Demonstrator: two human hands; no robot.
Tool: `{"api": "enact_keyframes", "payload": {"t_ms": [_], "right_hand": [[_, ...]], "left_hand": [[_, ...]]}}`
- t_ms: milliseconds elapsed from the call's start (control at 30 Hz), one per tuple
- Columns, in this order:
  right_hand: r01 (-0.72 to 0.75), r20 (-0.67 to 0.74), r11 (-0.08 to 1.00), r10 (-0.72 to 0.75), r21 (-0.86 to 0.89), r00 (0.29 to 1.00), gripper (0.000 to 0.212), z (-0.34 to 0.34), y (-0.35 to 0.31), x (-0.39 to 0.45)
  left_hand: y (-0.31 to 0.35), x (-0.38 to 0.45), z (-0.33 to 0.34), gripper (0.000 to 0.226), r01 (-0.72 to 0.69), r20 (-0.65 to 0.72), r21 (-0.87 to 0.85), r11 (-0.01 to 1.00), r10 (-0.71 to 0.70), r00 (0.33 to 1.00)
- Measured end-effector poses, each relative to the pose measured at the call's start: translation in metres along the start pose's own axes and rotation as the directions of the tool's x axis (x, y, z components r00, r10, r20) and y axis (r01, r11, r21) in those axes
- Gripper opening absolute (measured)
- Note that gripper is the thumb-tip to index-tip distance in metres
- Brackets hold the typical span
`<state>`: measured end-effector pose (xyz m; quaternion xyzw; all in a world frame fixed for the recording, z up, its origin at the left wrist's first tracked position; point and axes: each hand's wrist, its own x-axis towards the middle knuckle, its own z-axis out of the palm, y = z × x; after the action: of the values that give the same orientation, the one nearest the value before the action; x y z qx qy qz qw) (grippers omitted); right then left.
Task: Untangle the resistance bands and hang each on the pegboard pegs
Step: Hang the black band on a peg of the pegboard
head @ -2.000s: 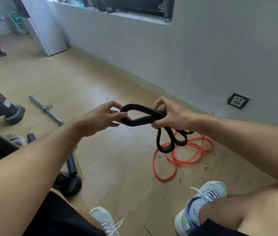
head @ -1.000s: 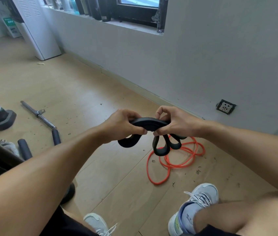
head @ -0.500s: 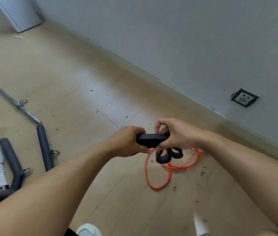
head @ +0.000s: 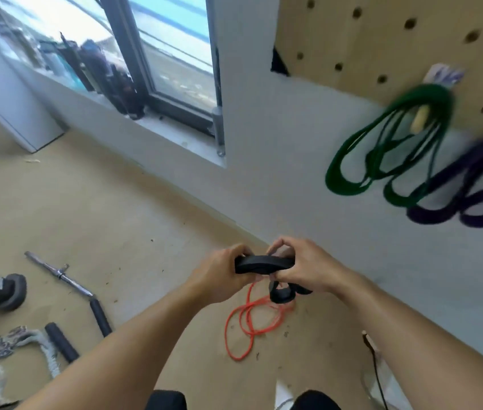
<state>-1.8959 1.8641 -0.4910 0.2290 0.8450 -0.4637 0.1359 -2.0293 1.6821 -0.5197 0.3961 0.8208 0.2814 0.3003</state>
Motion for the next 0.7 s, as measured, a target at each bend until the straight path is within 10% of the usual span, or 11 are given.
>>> {"api": "enact_keyframes", "payload": {"t_ms": [300, 700], "right_hand": [[0.04, -0.156, 0.998, -0.048, -0.058, 0.987, 0.027, -0.17, -0.128, -0.134], [0.092, -0.402, 0.993, -0.115, -0.077, 0.909, 0.024, -0.259, -0.177, -0.158]], "left_hand": [[0.208, -0.021, -0.125, 0.021, -0.153, -0.067, 0.101, 0.983, 0.161, 0.985], [0.299, 0.034, -0.187, 0.017, -0.353, -0.101, 0.133, 0.926, 0.367, 0.925]]}}
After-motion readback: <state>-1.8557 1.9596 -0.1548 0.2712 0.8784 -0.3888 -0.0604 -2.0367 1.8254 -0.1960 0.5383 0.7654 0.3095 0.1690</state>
